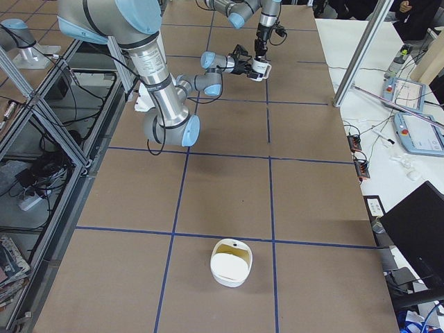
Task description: Left arm hands cup to right arm to dump lemon
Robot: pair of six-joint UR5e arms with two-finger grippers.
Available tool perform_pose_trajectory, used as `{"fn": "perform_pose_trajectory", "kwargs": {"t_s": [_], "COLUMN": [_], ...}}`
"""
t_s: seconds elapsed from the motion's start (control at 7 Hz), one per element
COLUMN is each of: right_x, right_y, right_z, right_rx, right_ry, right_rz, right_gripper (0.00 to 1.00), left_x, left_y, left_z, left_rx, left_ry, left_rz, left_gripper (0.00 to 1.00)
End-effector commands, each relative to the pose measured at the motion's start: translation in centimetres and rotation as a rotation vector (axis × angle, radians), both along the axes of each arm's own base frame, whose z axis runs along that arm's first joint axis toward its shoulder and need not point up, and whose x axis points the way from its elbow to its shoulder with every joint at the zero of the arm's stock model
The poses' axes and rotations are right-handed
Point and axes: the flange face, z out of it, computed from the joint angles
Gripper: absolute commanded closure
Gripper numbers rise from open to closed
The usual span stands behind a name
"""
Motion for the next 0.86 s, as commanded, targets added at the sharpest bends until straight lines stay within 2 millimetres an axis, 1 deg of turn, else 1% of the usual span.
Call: {"fn": "perform_pose_trajectory", "kwargs": {"t_s": [0.0, 0.29, 0.57, 0.71], "right_x": [0.0, -0.1, -0.4, -0.6], "right_y": [0.0, 0.1, 0.7, 0.8], "right_z": [0.8, 0.8, 0.9, 1.1], "right_rx": [-0.002, 0.002, 0.002, 0.001], "right_ry": [0.013, 0.019, 0.024, 0.027], "right_rz": [-0.001, -0.003, -0.011, -0.014], "right_gripper": [0.01, 0.01, 0.01, 0.01], "left_x": [0.4, 0.9, 1.8, 2.0], "left_y": [-0.4, -1.0, -3.6, -4.9], "left_z": [0.7, 0.8, -0.2, 0.9], "left_rx": [-0.013, -0.031, -0.032, -0.028], "left_ry": [-0.013, -0.024, -0.021, -0.014], "left_rz": [0.0, -0.005, -0.023, -0.034], "left_gripper": [1.0, 1.0, 1.0, 1.0]}}
